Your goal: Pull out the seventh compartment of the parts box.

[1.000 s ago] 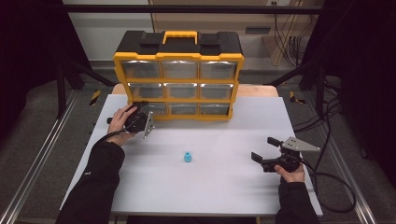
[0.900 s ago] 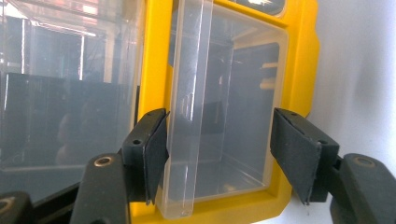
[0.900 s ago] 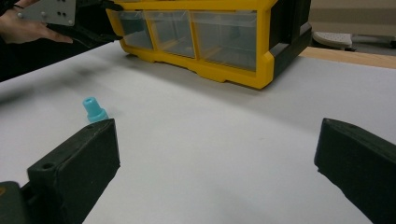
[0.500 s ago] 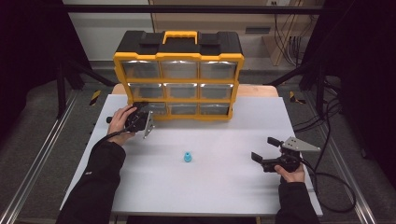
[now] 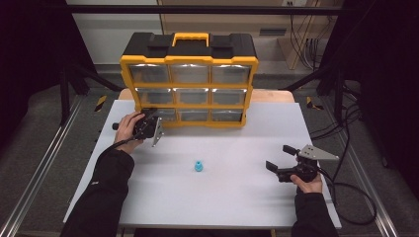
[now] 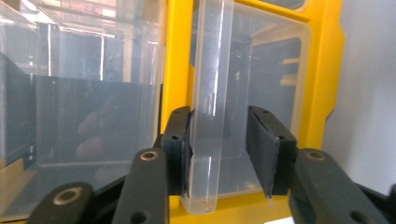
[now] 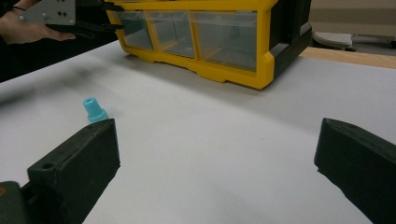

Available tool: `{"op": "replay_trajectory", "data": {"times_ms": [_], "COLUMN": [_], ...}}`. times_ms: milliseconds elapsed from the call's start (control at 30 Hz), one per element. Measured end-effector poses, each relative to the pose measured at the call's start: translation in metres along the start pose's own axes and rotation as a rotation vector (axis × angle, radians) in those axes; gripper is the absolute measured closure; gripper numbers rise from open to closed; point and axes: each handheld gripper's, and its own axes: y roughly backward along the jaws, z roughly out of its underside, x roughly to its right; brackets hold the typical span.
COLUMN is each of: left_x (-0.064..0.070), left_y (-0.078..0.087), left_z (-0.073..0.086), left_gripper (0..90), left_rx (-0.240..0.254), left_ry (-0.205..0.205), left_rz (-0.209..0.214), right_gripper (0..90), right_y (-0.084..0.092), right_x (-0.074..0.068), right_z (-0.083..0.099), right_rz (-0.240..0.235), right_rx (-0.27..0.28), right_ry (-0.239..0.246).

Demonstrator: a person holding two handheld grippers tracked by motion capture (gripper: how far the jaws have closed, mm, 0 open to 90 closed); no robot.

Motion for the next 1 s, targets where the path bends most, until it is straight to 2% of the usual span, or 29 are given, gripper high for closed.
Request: {"op": "replay_trajectory", "data": {"times_ms": [167,300,567,1000], "left_x": [-0.0004,-0.0004,0.0011,0.0017], "left_y": [0.0002,0.0004,0.0004,0.0015], "left_z": [-0.0009,-0.0009,-0.0032,-0.0046], "left_gripper": [68.3,73.3,74.7,75.4], "left_rx": [-0.009,-0.005,-0.020,-0.021], "left_ry": [-0.021,-0.019,-0.062,-0.083], "left_rz": [-0.021,-0.034,-0.050,-0.052], "right_gripper": [0.7,0.7,0.7,0.7], "right_y": [0.0001,0.0000,-0.0002,-0.0004], "right_x": [0.0000,0.0003,0.0005,-0.0001], "right_z": [0.0000,0.0000,0.0001,0.0000], "right_rz": [-0.002,-0.002,-0.002,-0.004], "right_rx": [0.000,0.001,0.003,0.000], "right_ry": [-0.001,0.004,0.006,0.000]}}
